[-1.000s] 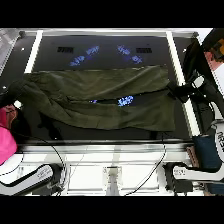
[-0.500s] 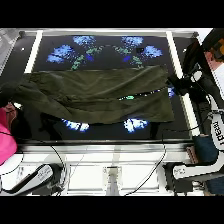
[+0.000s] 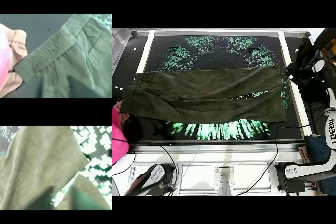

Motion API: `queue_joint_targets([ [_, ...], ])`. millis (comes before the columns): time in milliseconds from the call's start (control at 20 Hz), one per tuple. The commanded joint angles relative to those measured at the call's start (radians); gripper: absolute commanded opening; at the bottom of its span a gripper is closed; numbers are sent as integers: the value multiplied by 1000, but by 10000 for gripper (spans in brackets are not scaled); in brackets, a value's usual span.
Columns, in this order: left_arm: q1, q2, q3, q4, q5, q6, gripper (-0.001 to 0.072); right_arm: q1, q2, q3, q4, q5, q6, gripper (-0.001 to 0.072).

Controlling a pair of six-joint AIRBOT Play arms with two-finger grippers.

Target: Fold the clothes and pants, and hang the long-sleeved shirts on hangers.

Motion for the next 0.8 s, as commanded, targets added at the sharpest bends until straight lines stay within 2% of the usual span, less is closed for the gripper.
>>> queue_joint_targets([
  [0, 2, 99, 0, -3, -92, 5, 45, -5, 4, 97, 4, 134, -147, 11],
  [150, 3, 145, 0, -56, -143, 38, 43, -5, 9, 95, 95, 172, -264, 9],
  [250, 13, 162, -3, -101, -252, 135, 42, -16, 14, 42, 232, 222, -385, 8],
  [400, 66, 210, -75, -180, -264, 140, 42, -67, 88, -162, 454, 176, -512, 8],
  [450, 101, 225, -113, -240, -268, 182, 42, -91, 127, -244, 507, 169, -557, 8],
  [600, 229, 233, -208, -448, -352, 395, 42, -183, 296, -530, 594, 161, -616, 9],
  [750, 340, 207, -256, -573, -371, 503, 43, -262, 493, -793, 618, 158, -623, 10],
])
